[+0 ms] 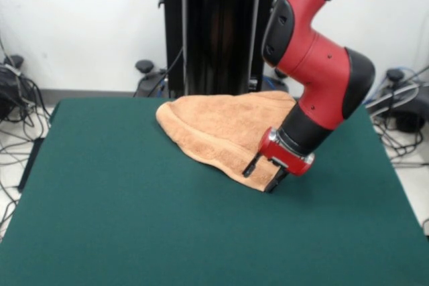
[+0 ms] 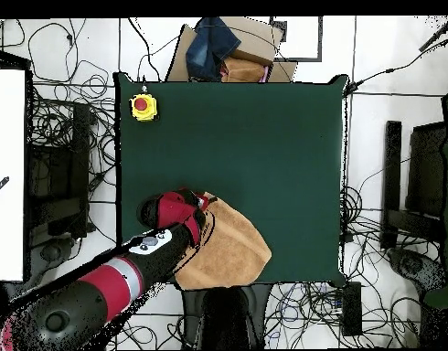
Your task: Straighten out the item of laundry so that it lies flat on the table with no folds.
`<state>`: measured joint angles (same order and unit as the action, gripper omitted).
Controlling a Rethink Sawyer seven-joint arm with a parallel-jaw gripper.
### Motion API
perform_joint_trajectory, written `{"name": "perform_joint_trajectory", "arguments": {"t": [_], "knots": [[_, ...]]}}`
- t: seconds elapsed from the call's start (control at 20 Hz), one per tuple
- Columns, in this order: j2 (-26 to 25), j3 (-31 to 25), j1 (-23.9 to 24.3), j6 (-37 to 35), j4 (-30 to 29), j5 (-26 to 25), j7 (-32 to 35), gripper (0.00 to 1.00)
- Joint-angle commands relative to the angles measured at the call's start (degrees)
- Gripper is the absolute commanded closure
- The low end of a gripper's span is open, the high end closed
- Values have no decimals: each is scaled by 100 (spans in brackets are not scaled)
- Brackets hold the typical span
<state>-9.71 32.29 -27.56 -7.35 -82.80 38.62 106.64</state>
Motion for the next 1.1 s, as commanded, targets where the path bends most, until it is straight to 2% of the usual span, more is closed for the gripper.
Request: {"name": "perform_joint_trajectory", "arguments": {"t": [0.05,0.45,0.5,1.1], "knots": [[-358,-982,131,56,66,-222,924,0],[-434,-838,-59,-38,87,-46,1130,0],[-439,-827,-66,-42,91,-41,1134,100],[-393,-945,25,95,40,-101,1079,100]]}}
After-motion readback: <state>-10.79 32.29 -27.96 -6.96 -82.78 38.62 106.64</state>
